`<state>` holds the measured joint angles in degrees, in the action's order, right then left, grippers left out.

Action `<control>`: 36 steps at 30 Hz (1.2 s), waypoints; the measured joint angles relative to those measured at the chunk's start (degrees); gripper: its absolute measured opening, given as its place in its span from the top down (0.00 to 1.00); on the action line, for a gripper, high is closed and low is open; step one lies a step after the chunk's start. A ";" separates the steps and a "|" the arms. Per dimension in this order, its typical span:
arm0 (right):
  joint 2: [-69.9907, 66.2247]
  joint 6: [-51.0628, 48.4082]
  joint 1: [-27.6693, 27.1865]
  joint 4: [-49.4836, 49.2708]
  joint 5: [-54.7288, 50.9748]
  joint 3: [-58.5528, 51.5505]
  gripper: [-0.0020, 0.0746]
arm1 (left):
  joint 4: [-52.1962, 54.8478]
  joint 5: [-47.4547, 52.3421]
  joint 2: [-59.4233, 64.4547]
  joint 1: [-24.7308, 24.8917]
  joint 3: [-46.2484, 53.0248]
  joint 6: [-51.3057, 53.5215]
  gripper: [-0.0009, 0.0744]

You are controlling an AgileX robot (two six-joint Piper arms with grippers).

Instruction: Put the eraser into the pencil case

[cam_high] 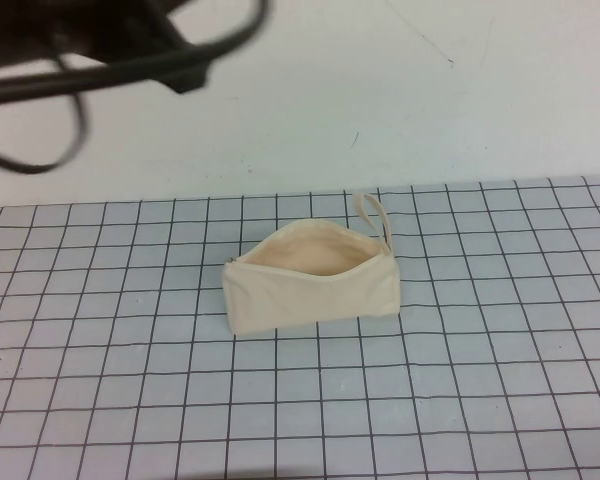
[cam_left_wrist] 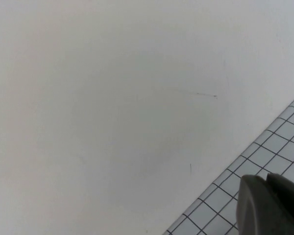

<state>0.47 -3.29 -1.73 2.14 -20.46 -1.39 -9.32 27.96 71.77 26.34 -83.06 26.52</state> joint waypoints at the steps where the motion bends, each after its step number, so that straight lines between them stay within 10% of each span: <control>1: 0.00 0.00 0.00 0.00 0.00 0.00 0.98 | 0.31 0.76 -1.74 0.00 0.00 -0.02 0.99; 36: 0.00 0.00 0.00 0.00 0.00 0.00 0.98 | 1.26 6.93 -17.30 -2.83 7.22 -1.85 0.99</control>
<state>0.47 -3.29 -1.73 2.14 -20.46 -1.39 -8.06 34.89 54.47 23.50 -75.83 24.67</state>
